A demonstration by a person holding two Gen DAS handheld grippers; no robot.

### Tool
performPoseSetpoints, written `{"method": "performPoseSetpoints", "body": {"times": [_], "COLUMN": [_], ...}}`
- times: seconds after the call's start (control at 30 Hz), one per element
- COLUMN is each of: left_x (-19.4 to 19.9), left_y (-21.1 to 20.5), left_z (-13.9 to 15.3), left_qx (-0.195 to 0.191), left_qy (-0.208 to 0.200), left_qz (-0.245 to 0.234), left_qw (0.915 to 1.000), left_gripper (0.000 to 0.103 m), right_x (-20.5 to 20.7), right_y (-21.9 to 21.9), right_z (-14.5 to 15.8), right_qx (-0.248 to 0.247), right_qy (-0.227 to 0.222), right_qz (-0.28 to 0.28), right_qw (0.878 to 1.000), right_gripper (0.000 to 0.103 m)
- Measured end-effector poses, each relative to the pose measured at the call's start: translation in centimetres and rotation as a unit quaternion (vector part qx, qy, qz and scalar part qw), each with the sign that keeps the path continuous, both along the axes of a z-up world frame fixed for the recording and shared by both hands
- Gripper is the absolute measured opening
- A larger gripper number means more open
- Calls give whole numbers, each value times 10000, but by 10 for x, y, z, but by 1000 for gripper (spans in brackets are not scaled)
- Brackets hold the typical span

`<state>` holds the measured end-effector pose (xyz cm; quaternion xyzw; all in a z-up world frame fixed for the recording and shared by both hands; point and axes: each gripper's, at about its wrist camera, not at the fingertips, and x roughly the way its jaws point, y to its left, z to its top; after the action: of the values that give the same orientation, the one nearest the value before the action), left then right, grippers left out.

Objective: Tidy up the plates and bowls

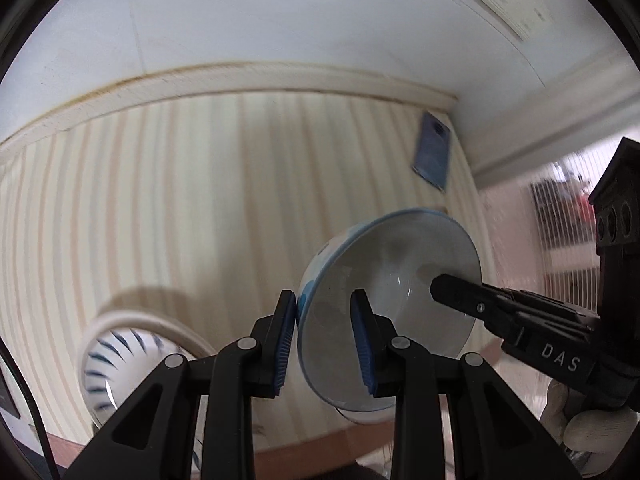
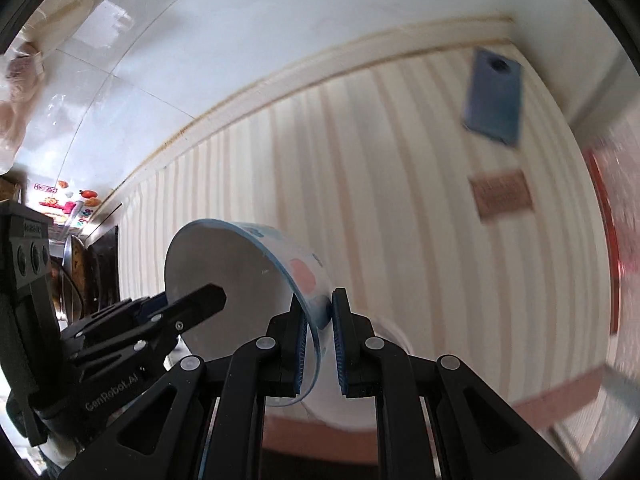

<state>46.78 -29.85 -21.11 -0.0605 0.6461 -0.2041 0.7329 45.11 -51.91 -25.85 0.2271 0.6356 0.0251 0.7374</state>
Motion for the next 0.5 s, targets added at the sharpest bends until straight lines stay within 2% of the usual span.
{"method": "performPoseSetpoints", "body": {"times": [0.23,0.5], "left_x": [-41,-53], "left_y": [-20,-37], "left_z": [-6,-25], "left_qx": [28,290], "left_qy": [186,278], "left_qz": [-409,-586], "left_qw": [9990,9975], "left_gripper": [25,25], "right_x": [-63,-77], "right_y": [-21,-25], "right_z": [-14,-46], "right_qx": [133,296], "right_qy": [241,525], "right_qz": [-338,-492], "right_qw": [9990,9970], "right_gripper": [14,13]}}
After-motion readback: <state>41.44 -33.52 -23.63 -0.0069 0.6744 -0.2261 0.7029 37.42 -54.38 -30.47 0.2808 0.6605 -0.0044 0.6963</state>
